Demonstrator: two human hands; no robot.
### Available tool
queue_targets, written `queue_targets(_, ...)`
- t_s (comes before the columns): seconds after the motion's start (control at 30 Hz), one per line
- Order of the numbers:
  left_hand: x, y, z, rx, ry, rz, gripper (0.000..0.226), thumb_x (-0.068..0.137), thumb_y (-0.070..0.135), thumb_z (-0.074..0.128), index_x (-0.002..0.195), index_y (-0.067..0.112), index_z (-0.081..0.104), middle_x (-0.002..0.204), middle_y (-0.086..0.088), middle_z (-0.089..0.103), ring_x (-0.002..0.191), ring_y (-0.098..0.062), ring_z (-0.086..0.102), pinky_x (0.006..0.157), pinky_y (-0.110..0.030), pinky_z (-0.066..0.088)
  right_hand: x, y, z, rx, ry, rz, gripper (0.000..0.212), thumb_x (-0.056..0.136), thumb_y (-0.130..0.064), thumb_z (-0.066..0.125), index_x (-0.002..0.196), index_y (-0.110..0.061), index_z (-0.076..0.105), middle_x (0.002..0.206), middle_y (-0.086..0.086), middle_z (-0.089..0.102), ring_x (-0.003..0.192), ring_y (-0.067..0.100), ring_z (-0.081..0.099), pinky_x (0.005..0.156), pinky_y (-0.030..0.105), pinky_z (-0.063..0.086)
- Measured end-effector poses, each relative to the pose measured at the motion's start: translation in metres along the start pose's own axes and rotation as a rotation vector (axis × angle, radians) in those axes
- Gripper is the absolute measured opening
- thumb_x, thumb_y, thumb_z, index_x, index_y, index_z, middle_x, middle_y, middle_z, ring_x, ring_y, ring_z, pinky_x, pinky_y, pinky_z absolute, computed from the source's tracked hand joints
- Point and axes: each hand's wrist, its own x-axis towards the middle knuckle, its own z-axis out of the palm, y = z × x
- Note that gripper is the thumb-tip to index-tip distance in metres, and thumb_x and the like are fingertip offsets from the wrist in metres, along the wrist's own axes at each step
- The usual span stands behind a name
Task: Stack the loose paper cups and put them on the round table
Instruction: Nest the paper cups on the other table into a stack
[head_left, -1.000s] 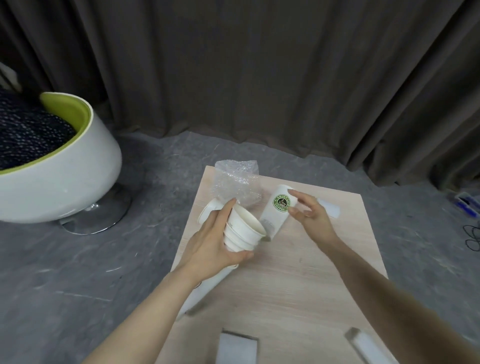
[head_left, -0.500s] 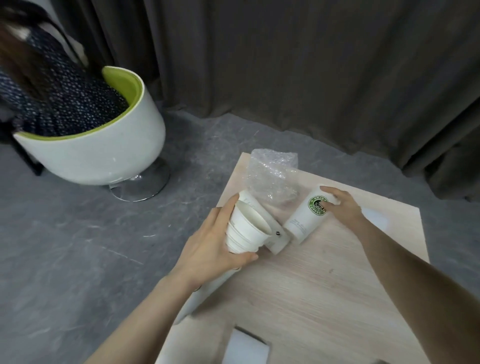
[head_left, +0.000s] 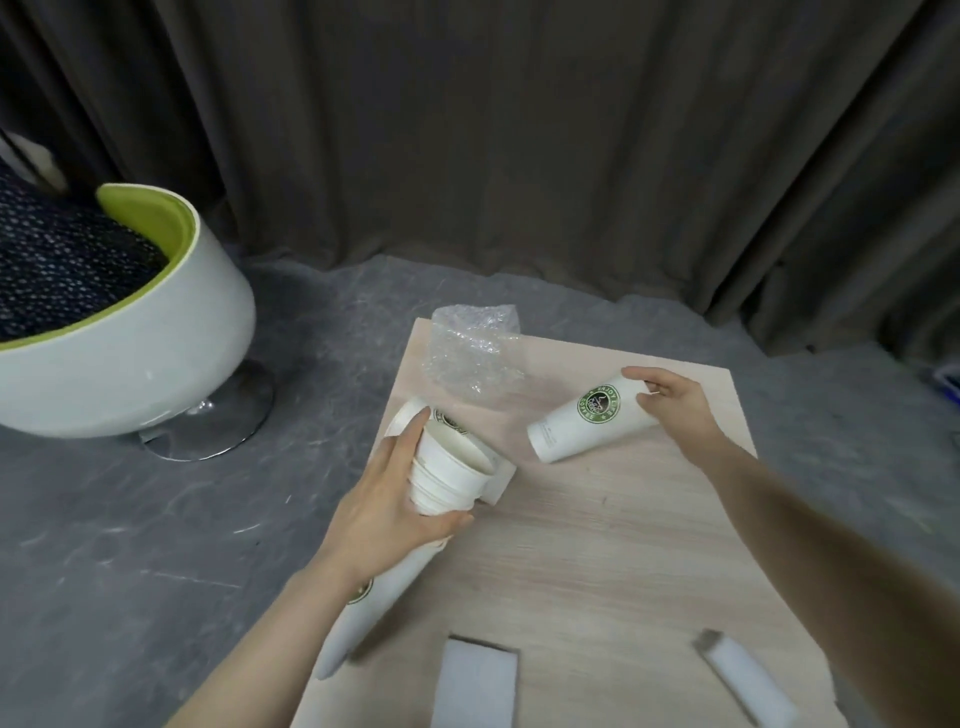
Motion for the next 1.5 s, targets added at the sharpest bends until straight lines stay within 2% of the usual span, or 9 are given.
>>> queue_targets(0.1,0.0,-0.006,0.0,0.016,-0.019,-0.025,0.111,0.06,0.061,0.075,0.143,0.057,0.003,0.147,0.031,0.019,0.129,-0.007,0.041,0.086,-0.03,0.039,-0.017,-0.01,-0.01,0.027,0.033,-0.033,0.041,0.084,0.02,0.047,0.116,0.001,0.064,0.089,-0.013,0.057,0.076,-0.016,0.053,0.072,-0.003,0.036)
queue_targets(0.27,-0.001,-0.009,-0.003,0.01,-0.046,-0.016,0.107,0.059,0.062,0.074,0.138,0.062,0.003,0.134,0.035,0.024,0.12,-0.005,0.044,0.082,-0.031,0.04,-0.039,-0.021,-0.018,0.069,0.084,-0.076,0.041,0.085,0.017,0.049,0.112,-0.008,0.066,0.111,0.003,0.063,0.105,0.004,0.054,0.08,0.001,0.039)
queue_targets(0.4,-0.003,-0.008,-0.008,0.0,-0.066,0.018,0.107,0.061,0.06,0.076,0.138,0.064,0.001,0.134,0.036,0.023,0.121,-0.003,0.041,0.083,-0.029,0.039,-0.052,-0.036,-0.021,0.136,0.094,-0.138,0.04,0.086,0.015,0.051,0.111,-0.012,0.067,0.112,0.001,0.069,0.101,0.007,0.06,0.086,0.015,0.044)
queue_targets(0.57,-0.003,-0.006,-0.01,0.028,-0.068,0.059,0.109,0.065,0.058,0.076,0.144,0.056,0.001,0.142,0.026,0.025,0.126,-0.006,0.039,0.084,-0.031,0.042,-0.069,-0.066,-0.019,0.283,0.077,-0.186,0.044,0.086,0.01,0.051,0.102,-0.026,0.072,0.095,-0.007,0.075,0.087,0.006,0.068,0.073,0.017,0.053)
queue_targets(0.73,-0.002,-0.005,-0.015,0.015,-0.069,0.081,0.112,0.065,0.056,0.077,0.147,0.051,0.0,0.145,0.023,0.026,0.127,-0.005,0.039,0.091,-0.034,0.044,-0.084,-0.093,0.007,0.337,-0.033,-0.223,0.039,0.087,0.011,0.052,0.107,-0.019,0.068,0.101,-0.002,0.073,0.094,0.011,0.067,0.081,0.019,0.053)
queue_targets(0.9,-0.003,-0.009,-0.018,0.007,-0.067,0.108,0.114,0.064,0.058,0.076,0.147,0.051,-0.003,0.142,0.026,0.027,0.123,-0.003,0.041,0.084,-0.03,0.043,-0.095,-0.109,0.044,0.321,-0.179,-0.249,0.035,0.087,0.011,0.054,0.117,-0.004,0.063,0.1,0.005,0.07,0.091,0.009,0.065,0.081,0.018,0.051)
queue_targets(1.07,-0.006,-0.014,-0.024,-0.016,-0.051,0.111,0.115,0.061,0.064,0.072,0.143,0.058,-0.009,0.134,0.032,0.027,0.118,-0.001,0.043,0.074,-0.024,0.04,-0.102,-0.112,0.084,0.303,-0.366,-0.209,0.037,0.085,0.013,0.056,0.113,-0.011,0.064,0.095,0.009,0.066,0.088,0.015,0.062,0.082,0.023,0.05)
queue_targets(1.37,-0.015,-0.027,-0.033,-0.027,-0.001,0.088,0.111,0.064,0.059,0.073,0.139,0.066,-0.008,0.133,0.024,0.037,0.12,0.0,0.042,0.079,-0.023,0.042,-0.119,-0.102,0.145,0.27,-0.62,-0.145,0.039,0.085,0.012,0.059,0.114,-0.014,0.065,0.085,-0.001,0.067,0.08,0.011,0.062,0.078,0.023,0.05)
queue_targets(1.5,-0.024,-0.04,-0.042,-0.025,0.045,0.014,0.111,0.06,0.063,0.072,0.137,0.068,-0.008,0.126,0.027,0.036,0.109,0.0,0.047,0.076,-0.024,0.042,-0.106,-0.097,0.16,0.248,-0.627,-0.131,0.035,0.086,0.003,0.064,0.117,-0.015,0.065,0.098,0.008,0.07,0.095,0.014,0.064,0.085,0.022,0.049)
